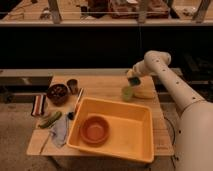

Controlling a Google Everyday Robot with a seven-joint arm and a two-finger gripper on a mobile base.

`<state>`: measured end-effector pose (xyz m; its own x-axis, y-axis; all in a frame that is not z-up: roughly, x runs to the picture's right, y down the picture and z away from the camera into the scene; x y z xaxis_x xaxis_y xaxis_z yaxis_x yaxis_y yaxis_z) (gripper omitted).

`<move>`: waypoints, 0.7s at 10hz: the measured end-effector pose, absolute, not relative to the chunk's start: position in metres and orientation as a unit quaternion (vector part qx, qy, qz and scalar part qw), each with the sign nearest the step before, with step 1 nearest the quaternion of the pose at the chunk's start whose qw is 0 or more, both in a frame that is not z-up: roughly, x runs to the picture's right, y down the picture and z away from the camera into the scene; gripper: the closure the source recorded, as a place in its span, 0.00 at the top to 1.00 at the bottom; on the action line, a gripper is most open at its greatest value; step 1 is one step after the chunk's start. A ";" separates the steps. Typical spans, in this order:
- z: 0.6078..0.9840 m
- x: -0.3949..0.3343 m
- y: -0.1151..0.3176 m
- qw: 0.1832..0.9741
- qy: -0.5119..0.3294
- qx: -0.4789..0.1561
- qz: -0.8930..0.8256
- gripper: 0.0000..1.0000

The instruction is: Place sponge in plastic cup

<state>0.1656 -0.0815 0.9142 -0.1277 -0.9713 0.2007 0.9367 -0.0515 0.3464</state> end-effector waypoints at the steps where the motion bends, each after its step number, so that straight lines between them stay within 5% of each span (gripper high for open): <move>1: 0.912 0.163 -0.076 0.645 -0.200 0.028 -0.737 0.14; 7: 0.907 0.153 -0.034 0.598 -0.225 -0.008 -0.769 0.21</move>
